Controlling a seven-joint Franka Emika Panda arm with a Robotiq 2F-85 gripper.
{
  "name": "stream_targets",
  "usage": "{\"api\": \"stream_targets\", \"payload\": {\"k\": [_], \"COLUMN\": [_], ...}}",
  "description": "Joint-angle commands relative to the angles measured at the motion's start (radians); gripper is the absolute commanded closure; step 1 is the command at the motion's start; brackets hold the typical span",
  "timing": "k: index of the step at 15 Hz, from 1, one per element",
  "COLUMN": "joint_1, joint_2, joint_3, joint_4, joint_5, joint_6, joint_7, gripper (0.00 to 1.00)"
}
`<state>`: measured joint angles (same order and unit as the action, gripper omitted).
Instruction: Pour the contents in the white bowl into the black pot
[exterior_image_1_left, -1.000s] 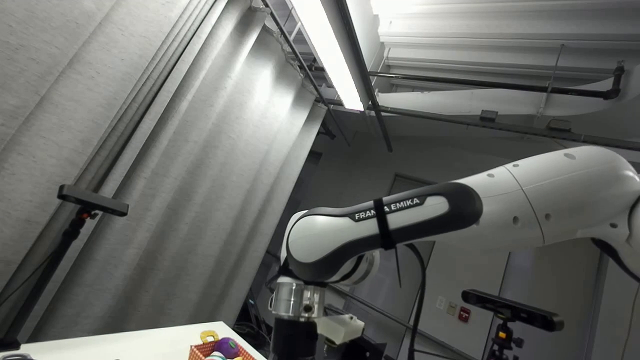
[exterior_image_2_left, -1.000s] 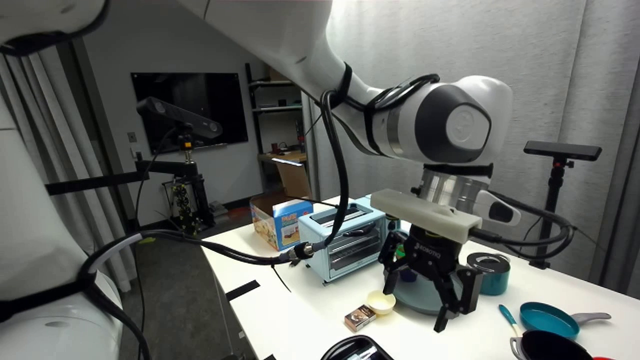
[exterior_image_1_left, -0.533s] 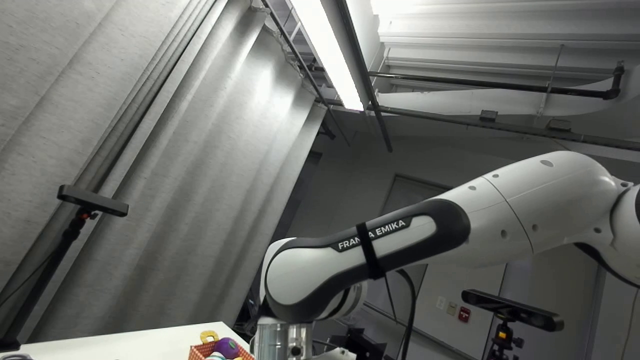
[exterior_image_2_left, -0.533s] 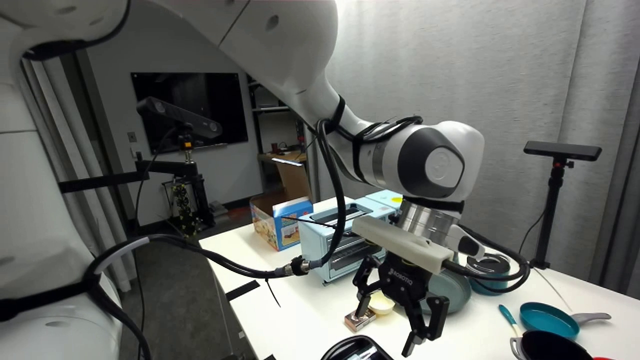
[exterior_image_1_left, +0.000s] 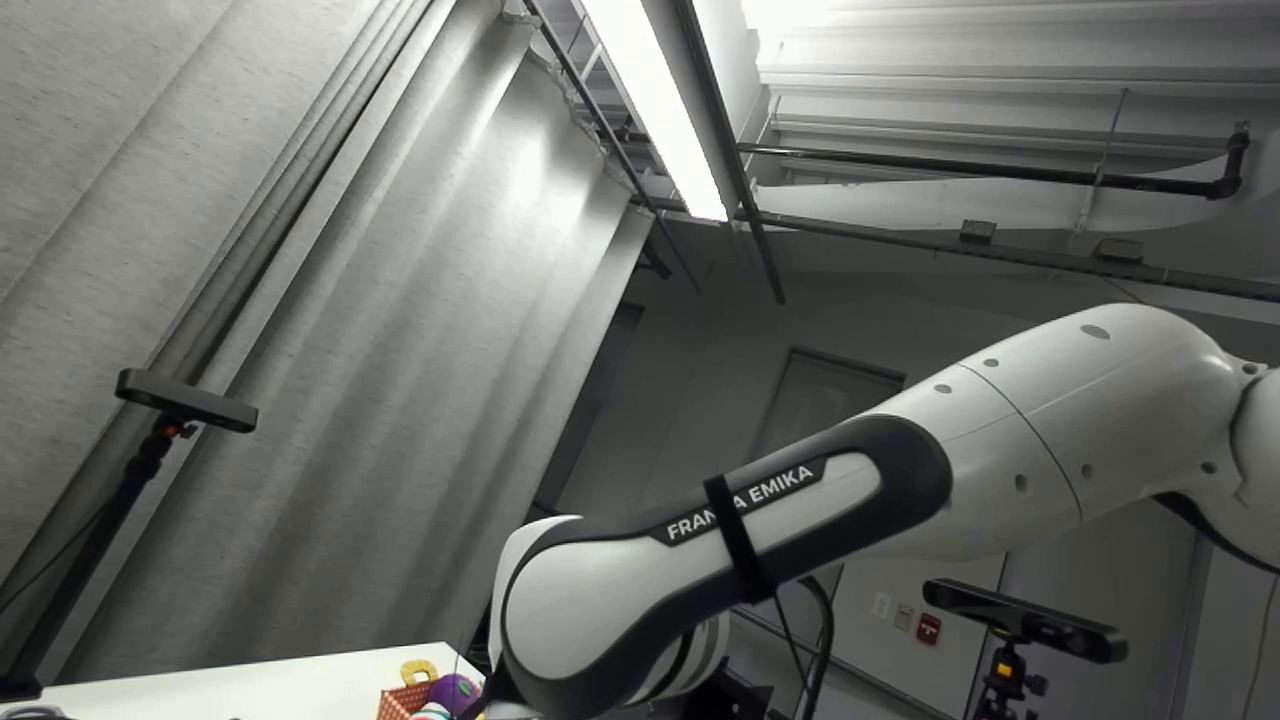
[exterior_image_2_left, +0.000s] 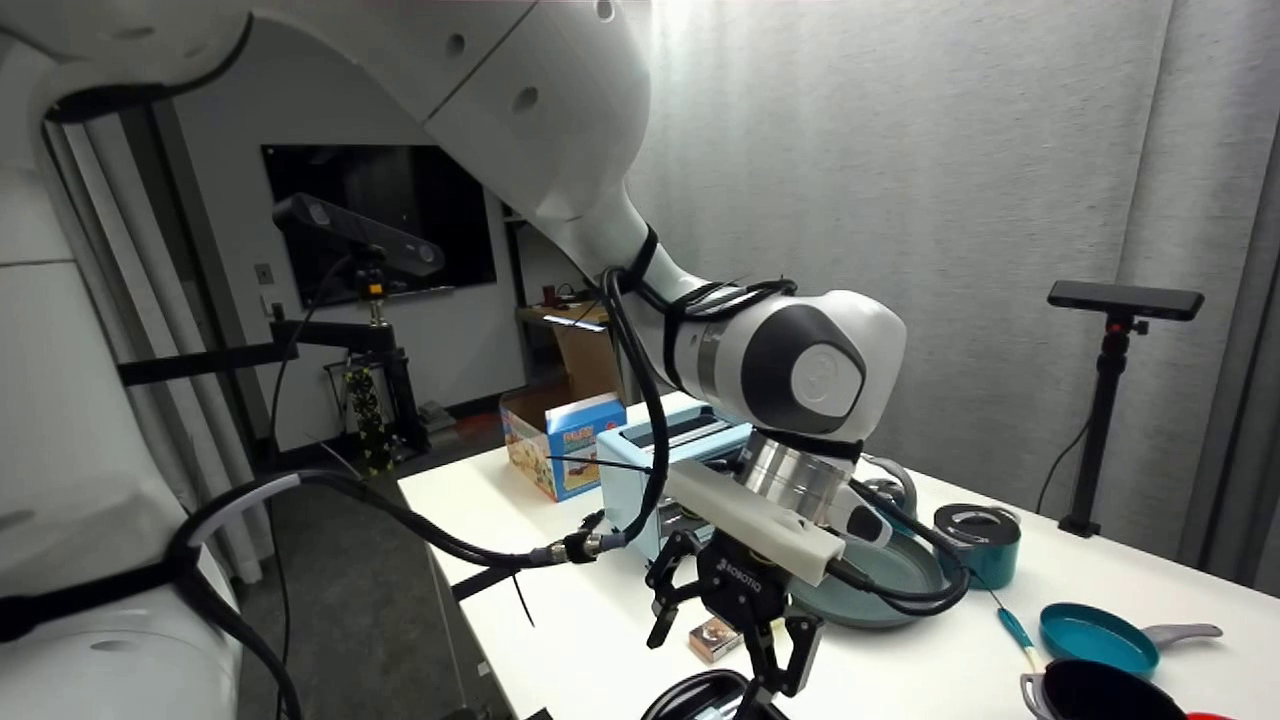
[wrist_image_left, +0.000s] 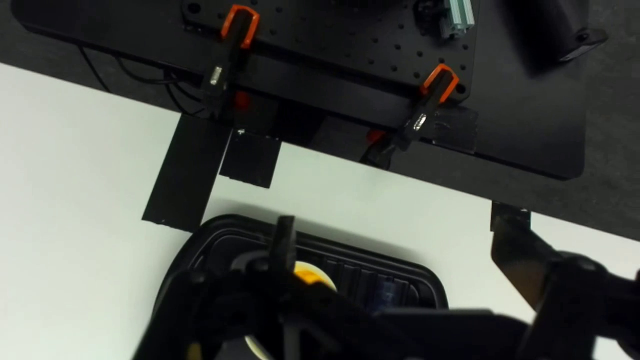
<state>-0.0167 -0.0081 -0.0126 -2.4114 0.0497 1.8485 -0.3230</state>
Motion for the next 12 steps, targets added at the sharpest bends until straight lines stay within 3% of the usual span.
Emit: {"api": "stream_targets", "payload": {"k": [1, 12], "joint_1": [0.014, 0.012], "joint_2": [-0.016, 0.000], "joint_3": [0.012, 0.013], "joint_4": [-0.033, -0.019], "joint_5": [0.026, 0.011], "joint_6": [0.008, -0.001], "joint_7": [-0.049, -0.029], "gripper": [0.00, 0.00]}}
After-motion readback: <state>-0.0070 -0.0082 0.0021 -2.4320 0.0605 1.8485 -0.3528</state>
